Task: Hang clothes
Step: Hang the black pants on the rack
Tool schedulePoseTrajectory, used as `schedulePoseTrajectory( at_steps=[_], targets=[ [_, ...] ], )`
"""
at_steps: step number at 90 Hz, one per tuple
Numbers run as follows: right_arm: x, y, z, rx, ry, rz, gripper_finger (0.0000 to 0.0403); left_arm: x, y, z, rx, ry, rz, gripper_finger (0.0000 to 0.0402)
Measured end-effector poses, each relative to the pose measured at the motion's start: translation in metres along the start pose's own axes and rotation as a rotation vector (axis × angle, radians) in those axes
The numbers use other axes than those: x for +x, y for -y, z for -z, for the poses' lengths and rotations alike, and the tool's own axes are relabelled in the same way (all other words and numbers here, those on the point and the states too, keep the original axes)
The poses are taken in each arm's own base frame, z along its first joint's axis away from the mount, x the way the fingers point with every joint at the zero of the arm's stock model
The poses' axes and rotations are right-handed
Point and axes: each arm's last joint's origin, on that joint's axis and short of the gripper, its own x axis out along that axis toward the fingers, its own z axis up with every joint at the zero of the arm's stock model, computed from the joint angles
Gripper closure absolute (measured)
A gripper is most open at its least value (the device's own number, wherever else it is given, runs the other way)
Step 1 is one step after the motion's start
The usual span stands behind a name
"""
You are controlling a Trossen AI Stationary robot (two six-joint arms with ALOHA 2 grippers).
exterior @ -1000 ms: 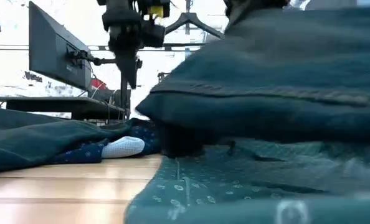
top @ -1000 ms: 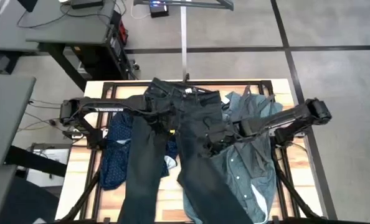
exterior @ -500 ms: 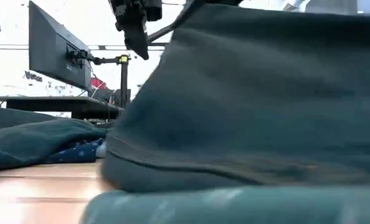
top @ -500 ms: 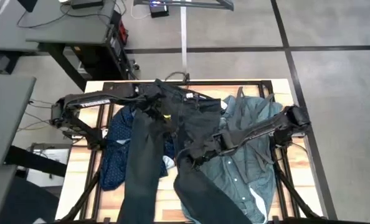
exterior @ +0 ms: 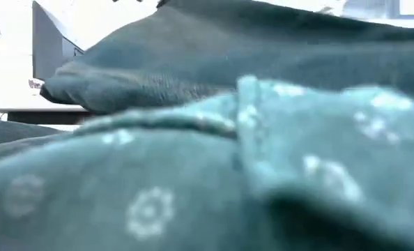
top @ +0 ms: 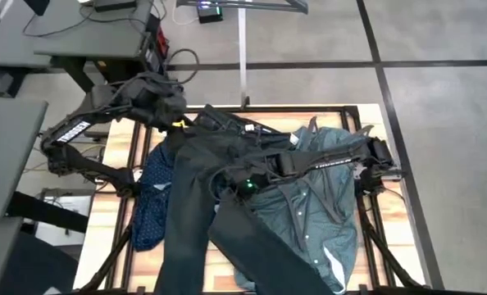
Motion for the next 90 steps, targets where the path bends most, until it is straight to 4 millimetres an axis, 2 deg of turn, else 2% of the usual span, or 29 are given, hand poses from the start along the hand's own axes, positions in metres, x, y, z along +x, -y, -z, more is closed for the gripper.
schedulePoseTrajectory(
  at_steps=[8,18,24,32,37,42,48,55,66,81,90],
  targets=[
    [0.003,-0.002,-0.001,-0.003,0.021,-0.031,0.0403,0.002,0.000,0.002,0.008,-0.023,0.000,0.0240],
    [0.017,-0.012,-0.007,-0.035,0.094,-0.158,0.0403,0.004,-0.001,0.001,0.040,-0.026,0.000,0.0240],
    [0.030,-0.009,-0.009,-0.078,0.085,-0.175,0.0403,0.005,-0.002,-0.001,0.039,-0.020,-0.003,0.0240],
    [0.046,0.004,-0.007,-0.082,0.048,-0.108,0.0403,0.005,-0.002,-0.001,0.027,-0.015,-0.006,0.0240],
    [0.052,0.000,-0.009,-0.148,0.088,-0.172,0.0403,0.004,-0.002,0.000,0.022,-0.019,-0.005,0.0240],
    [0.051,-0.011,-0.010,-0.235,0.158,-0.263,0.0403,0.005,-0.002,0.001,0.020,-0.033,-0.004,0.0240],
    [0.040,-0.018,-0.017,-0.252,0.197,-0.310,0.0403,0.004,-0.002,0.002,0.018,-0.044,-0.004,0.0240],
    [0.036,-0.010,-0.026,-0.199,0.173,-0.279,0.0403,0.004,-0.002,0.002,0.017,-0.043,-0.004,0.0240],
    [0.046,0.005,-0.039,-0.150,0.193,-0.258,0.0403,0.003,-0.002,0.002,0.004,-0.039,-0.004,0.0240],
    [0.034,-0.001,-0.049,-0.149,0.234,-0.321,0.0403,0.000,-0.001,0.003,-0.009,-0.027,-0.005,0.0240],
    [0.054,0.010,-0.051,-0.136,0.220,-0.305,0.0403,-0.001,-0.001,0.003,-0.016,-0.025,-0.005,0.0240]
  ],
)
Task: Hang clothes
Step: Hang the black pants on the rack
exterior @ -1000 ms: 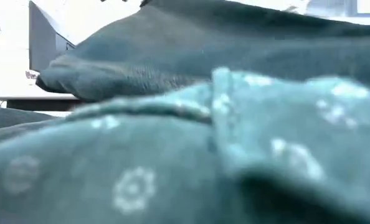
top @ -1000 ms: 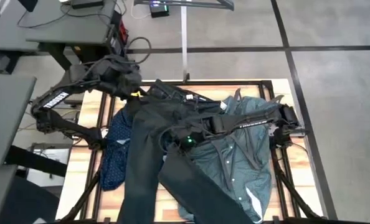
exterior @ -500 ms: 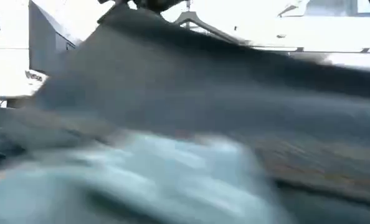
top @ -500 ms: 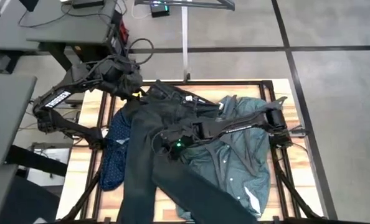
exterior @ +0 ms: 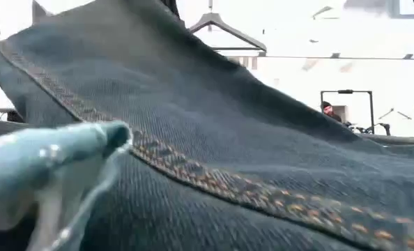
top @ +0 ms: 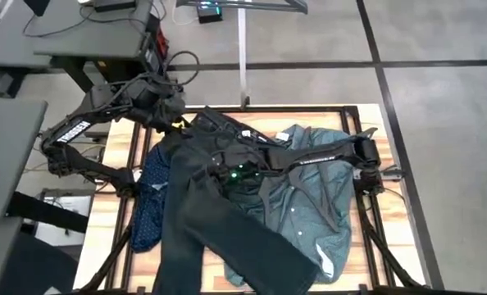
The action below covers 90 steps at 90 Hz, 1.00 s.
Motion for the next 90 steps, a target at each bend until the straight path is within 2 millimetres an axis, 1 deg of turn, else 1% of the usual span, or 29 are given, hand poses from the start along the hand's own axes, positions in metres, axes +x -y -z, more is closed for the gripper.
schedulePoseTrajectory(
  at_steps=[6,11,20,30,37,49,59,71,78,85,90],
  targets=[
    [0.014,0.012,0.008,0.041,-0.036,-0.018,0.0403,0.000,0.000,0.000,-0.003,-0.001,0.000,0.0240],
    [0.024,0.016,0.012,0.065,-0.036,-0.064,0.0403,0.000,0.000,0.001,-0.004,-0.004,0.000,0.0240],
    [0.033,0.020,0.018,0.107,-0.043,-0.078,0.0403,0.000,0.000,0.001,-0.005,-0.012,0.001,0.0240],
    [0.039,0.028,0.021,0.110,-0.043,-0.067,0.0397,0.000,0.000,0.004,-0.007,-0.035,0.001,0.0240],
    [0.039,0.029,0.020,0.077,-0.028,-0.060,0.0376,0.000,0.000,0.004,-0.009,-0.045,0.000,0.0240],
    [0.038,0.027,0.019,-0.008,-0.033,-0.073,0.0317,0.000,0.000,0.004,-0.012,-0.043,0.000,0.0240],
    [0.026,0.018,0.010,-0.141,-0.039,-0.100,0.0262,0.000,0.000,0.004,-0.014,-0.042,0.000,0.0240],
    [-0.003,-0.001,-0.004,-0.385,-0.033,-0.094,0.0210,0.000,-0.001,0.004,-0.030,-0.041,-0.055,0.0240],
    [-0.022,-0.008,-0.011,-0.536,-0.067,-0.059,0.0191,0.000,-0.003,0.004,-0.052,-0.037,-0.122,0.0240],
    [-0.044,-0.014,-0.018,-0.656,-0.101,-0.030,0.0181,0.000,-0.005,0.002,-0.097,-0.017,-0.173,0.0240],
    [-0.055,-0.020,-0.026,-0.713,-0.075,-0.035,0.0178,0.001,-0.006,0.000,-0.140,0.005,-0.192,0.0240]
  ],
)
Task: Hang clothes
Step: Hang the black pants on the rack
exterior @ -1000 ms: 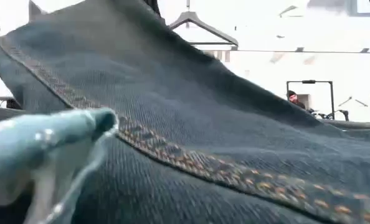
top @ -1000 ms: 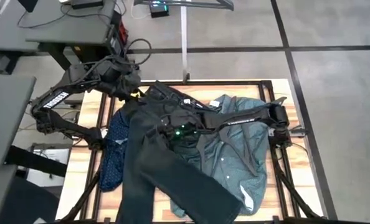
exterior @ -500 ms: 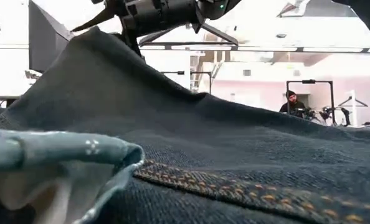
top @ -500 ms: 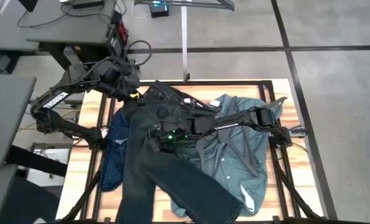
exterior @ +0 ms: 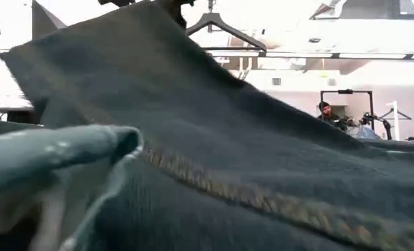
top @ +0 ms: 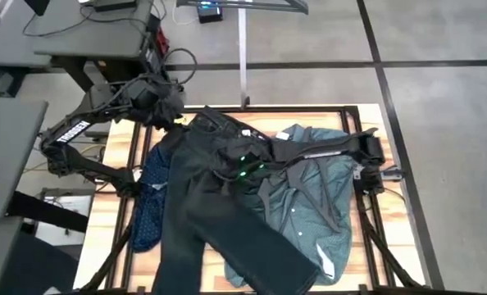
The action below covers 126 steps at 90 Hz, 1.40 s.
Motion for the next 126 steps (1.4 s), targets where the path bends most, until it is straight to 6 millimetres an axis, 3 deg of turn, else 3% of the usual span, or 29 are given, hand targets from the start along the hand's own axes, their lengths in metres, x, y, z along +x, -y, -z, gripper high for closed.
schedulePoseTrajectory(
  at_steps=[8,18,32,49,61,72,81,94,107,116,126],
  targets=[
    [-0.007,0.004,-0.007,-0.025,0.040,0.011,0.0177,0.004,0.000,-0.004,-0.070,0.016,-0.011,0.0240],
    [-0.005,0.011,0.000,0.032,-0.020,0.015,0.0177,0.009,0.000,-0.004,-0.175,0.003,-0.049,0.0240],
    [0.004,0.008,0.009,0.120,-0.100,-0.213,0.0178,0.022,0.005,0.006,-0.256,-0.100,-0.069,0.0240],
    [0.038,0.019,0.054,0.348,-0.325,-0.192,0.0180,0.034,0.012,0.020,-0.355,-0.200,-0.090,0.0240],
    [0.026,0.026,0.051,0.340,-0.369,-0.214,0.0180,0.031,0.017,0.026,-0.377,-0.246,-0.109,0.0240],
    [0.016,0.031,0.061,0.334,-0.484,-0.224,0.0180,0.031,0.020,0.028,-0.372,-0.256,-0.125,0.0240],
    [-0.003,0.031,0.053,0.311,-0.502,-0.215,0.0180,0.030,0.023,0.029,-0.330,-0.254,-0.120,0.0240],
    [-0.047,0.012,0.029,0.268,-0.488,-0.174,0.0180,0.028,0.032,0.031,-0.259,-0.255,-0.092,0.0240],
    [-0.080,-0.025,0.030,0.189,-0.569,0.027,0.0180,0.017,0.051,0.038,-0.153,-0.225,-0.040,0.0240],
    [-0.101,-0.060,0.043,0.264,-0.574,0.111,0.0180,0.005,0.065,0.044,-0.102,-0.152,-0.031,0.0240],
    [-0.105,-0.100,0.084,0.434,-0.561,0.192,0.0180,-0.004,0.082,0.049,-0.099,-0.105,0.034,0.0240]
  ],
)
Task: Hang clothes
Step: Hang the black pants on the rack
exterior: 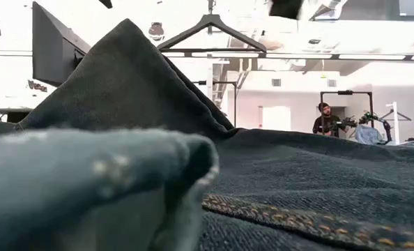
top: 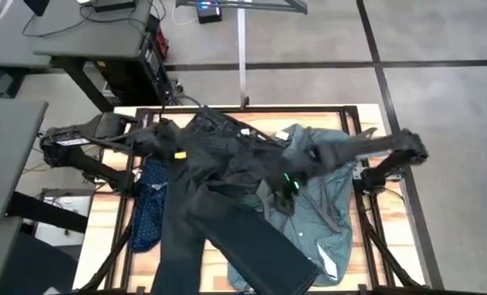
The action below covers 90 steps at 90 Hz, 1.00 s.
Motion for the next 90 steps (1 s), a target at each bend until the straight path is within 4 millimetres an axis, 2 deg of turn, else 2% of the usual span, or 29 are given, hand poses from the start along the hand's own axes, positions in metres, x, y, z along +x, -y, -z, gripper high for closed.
schedulePoseTrajectory(
  at_steps=[7,15,23,30,43,53,61,90],
  targets=[
    [0.020,-0.009,0.036,0.151,0.017,-0.009,0.0180,-0.002,0.011,0.005,0.021,-0.001,0.045,0.0240],
    [0.049,-0.015,0.068,0.294,0.037,-0.059,0.0180,0.002,0.025,0.009,0.071,-0.015,0.070,0.0240],
    [0.085,-0.009,0.091,0.405,0.014,-0.035,0.0180,0.006,0.035,0.013,0.125,-0.032,0.081,0.0240],
    [0.103,-0.007,0.106,0.446,-0.002,-0.006,0.0180,0.008,0.040,0.015,0.151,-0.042,0.083,0.0240],
    [0.130,-0.012,0.126,0.406,-0.053,0.033,0.0180,0.010,0.046,0.016,0.161,-0.040,0.097,0.0240],
    [0.141,-0.021,0.131,0.387,-0.050,-0.015,0.0180,0.009,0.047,0.017,0.149,-0.042,0.100,0.0240],
    [0.154,-0.017,0.139,0.376,-0.086,0.027,0.0180,0.009,0.047,0.017,0.138,-0.041,0.101,0.0240],
    [0.160,-0.016,0.142,0.350,-0.109,0.044,0.0184,0.009,0.047,0.017,0.136,-0.041,0.101,0.0240]
  ],
)
